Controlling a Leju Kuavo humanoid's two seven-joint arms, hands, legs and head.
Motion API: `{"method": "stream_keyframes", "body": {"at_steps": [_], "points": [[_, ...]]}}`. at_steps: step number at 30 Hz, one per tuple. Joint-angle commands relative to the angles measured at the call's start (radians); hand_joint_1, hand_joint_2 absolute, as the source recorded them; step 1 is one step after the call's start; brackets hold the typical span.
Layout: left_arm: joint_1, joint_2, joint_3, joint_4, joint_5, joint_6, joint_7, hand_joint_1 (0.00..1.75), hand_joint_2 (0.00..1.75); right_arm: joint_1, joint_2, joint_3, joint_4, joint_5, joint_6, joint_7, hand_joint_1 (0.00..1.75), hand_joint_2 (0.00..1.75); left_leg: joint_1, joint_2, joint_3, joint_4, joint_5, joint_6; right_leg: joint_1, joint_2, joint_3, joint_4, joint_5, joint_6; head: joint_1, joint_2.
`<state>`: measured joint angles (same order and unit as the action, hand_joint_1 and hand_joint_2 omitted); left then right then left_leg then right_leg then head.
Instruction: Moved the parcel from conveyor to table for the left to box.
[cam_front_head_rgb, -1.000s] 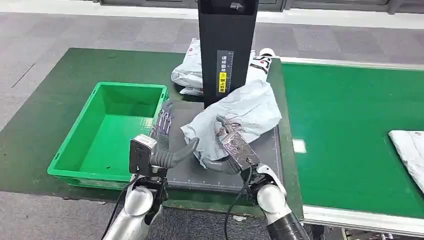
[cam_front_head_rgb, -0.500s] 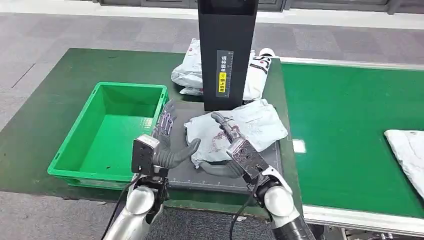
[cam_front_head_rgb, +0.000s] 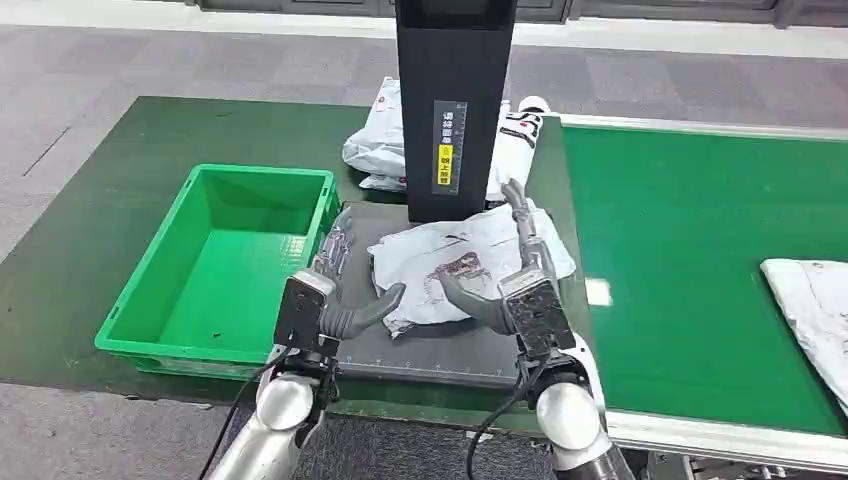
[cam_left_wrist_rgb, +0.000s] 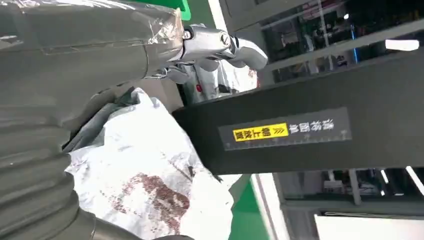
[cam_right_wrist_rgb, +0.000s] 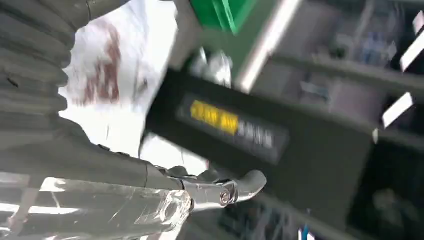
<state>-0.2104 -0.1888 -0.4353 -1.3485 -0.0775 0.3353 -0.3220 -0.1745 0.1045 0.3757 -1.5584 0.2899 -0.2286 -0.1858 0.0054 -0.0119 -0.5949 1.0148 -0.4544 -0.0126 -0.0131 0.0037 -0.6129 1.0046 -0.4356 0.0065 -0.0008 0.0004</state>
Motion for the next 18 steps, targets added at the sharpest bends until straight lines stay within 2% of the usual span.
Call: {"method": "stream_keyframes", "body": {"at_steps": [1, 5, 6, 7, 9, 11, 15, 18], "points": [[-0.035, 0.016, -0.005, 0.083, -0.054, 0.007, 0.032, 0.00, 1.75, 0.050, 0.040, -0.098, -0.070, -0.046, -0.172, -0.069, 0.00, 1.75, 0.000, 0.001, 0.004, -0.002, 0.000, 0.000, 0.000, -0.001, 0.004, -0.002, 0.000, -0.001, 0.000, 0.000], [-0.066, 0.029, -0.082, 0.148, -0.248, 0.029, 0.103, 0.00, 1.75, 0.098, 0.049, -0.130, -0.130, -0.110, -0.289, -0.140, 0.00, 1.75, 0.000, -0.002, 0.002, -0.002, 0.000, 0.000, 0.000, -0.003, 0.002, -0.001, -0.001, -0.001, 0.000, 0.000], [-0.078, 0.034, -0.107, 0.165, -0.318, 0.028, 0.133, 0.00, 1.75, 0.099, 0.047, -0.129, -0.130, -0.122, -0.292, -0.150, 0.00, 1.75, 0.000, -0.005, 0.004, -0.003, 0.000, 0.000, 0.001, -0.007, 0.006, -0.003, -0.001, -0.001, 0.000, 0.000], [-0.099, 0.040, -0.144, 0.198, -0.431, 0.020, 0.196, 0.00, 1.75, 0.092, 0.044, -0.123, -0.122, -0.129, -0.290, -0.154, 0.00, 1.75, 0.000, -0.002, 0.002, -0.001, 0.000, 0.000, 0.000, -0.003, 0.002, -0.001, -0.001, 0.000, 0.000, 0.000], [-0.129, 0.021, -0.164, 0.284, -0.551, -0.084, 0.330, 0.00, 1.75, 0.065, 0.031, -0.103, -0.080, -0.142, -0.255, -0.140, 0.00, 1.75, 0.000, -0.001, 0.005, -0.003, 0.000, 0.000, 0.001, -0.003, 0.005, -0.003, -0.001, -0.001, 0.000, 0.000], [-0.174, -0.016, -0.182, 0.430, -0.718, -0.106, 0.417, 0.00, 1.75, 0.040, 0.040, -0.103, -0.031, -0.140, -0.248, -0.139, 0.00, 1.75, 0.000, -0.001, 0.005, -0.003, 0.000, 0.000, 0.000, -0.002, 0.005, -0.003, 0.000, 0.000, 0.000, 0.000], [-0.249, -0.081, -0.191, 0.649, -0.820, -0.152, 0.415, 0.00, 1.75, 0.026, 0.054, -0.122, -0.024, -0.140, -0.259, -0.147, 0.00, 1.75, 0.000, -0.001, 0.005, -0.003, 0.001, 0.000, 0.000, -0.003, 0.006, -0.004, 0.001, 0.000, 0.000, 0.000], [-0.254, -0.087, -0.192, 0.667, -0.825, -0.153, 0.410, 0.00, 1.75, 0.025, 0.054, -0.128, -0.025, -0.140, -0.261, -0.147, 0.00, 1.75, -0.001, -0.001, 0.003, -0.002, 0.001, 0.000, 0.000, -0.002, 0.004, -0.002, 0.001, 0.000, 0.000, 0.000]]}}
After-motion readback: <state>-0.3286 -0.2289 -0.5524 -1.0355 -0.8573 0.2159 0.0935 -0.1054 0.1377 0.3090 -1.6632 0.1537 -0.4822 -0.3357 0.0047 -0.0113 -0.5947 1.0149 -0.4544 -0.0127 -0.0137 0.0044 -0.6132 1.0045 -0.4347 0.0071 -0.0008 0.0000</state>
